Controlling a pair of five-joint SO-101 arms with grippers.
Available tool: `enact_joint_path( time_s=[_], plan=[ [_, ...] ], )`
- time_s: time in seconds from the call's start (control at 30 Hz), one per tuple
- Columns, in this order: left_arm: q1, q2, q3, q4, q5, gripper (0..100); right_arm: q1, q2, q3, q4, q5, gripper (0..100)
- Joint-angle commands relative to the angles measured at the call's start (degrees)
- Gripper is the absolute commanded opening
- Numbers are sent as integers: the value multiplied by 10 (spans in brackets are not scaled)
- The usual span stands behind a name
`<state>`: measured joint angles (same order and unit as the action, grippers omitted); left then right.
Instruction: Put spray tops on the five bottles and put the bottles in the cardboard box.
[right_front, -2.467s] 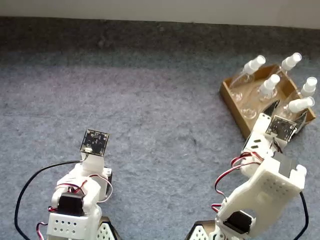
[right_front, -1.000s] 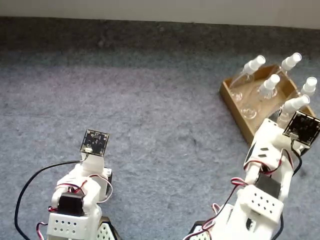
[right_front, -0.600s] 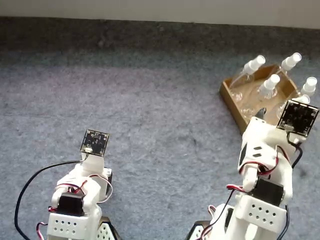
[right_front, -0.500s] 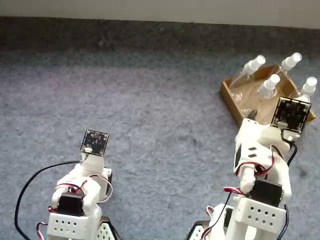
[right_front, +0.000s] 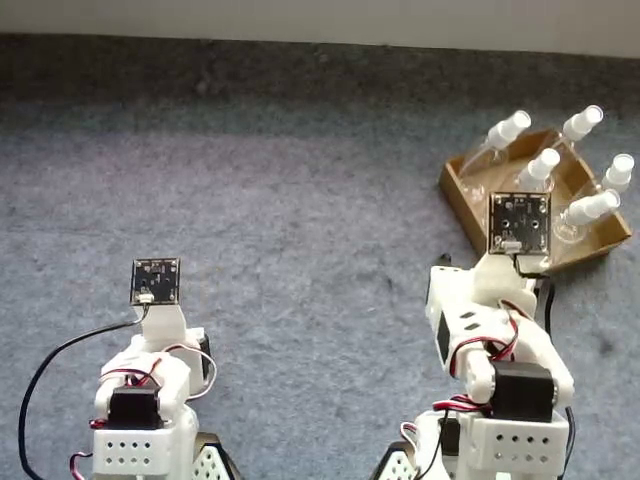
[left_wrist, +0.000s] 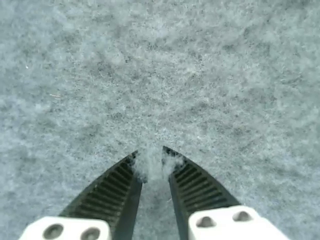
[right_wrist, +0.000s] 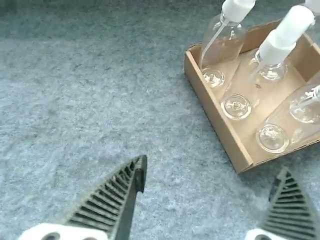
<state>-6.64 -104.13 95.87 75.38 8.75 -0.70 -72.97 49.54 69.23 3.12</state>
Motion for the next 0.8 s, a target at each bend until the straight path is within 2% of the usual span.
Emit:
enact_joint_path(
  time_s=[0.0,0.27,0.57,0.77],
  plan=[
    [-5,-5,13,3,5,7,-10,-5,-5,3,-7,346],
    [-5,-5,13,3,5,7,-24,-5,78,-25,-6,346],
    [-5,-5,13,3,5,7,-24,-72,-76,80,-7,346],
    [-5,-5,13,3,5,7,-22,-157,-106,107,-4,346]
  ],
)
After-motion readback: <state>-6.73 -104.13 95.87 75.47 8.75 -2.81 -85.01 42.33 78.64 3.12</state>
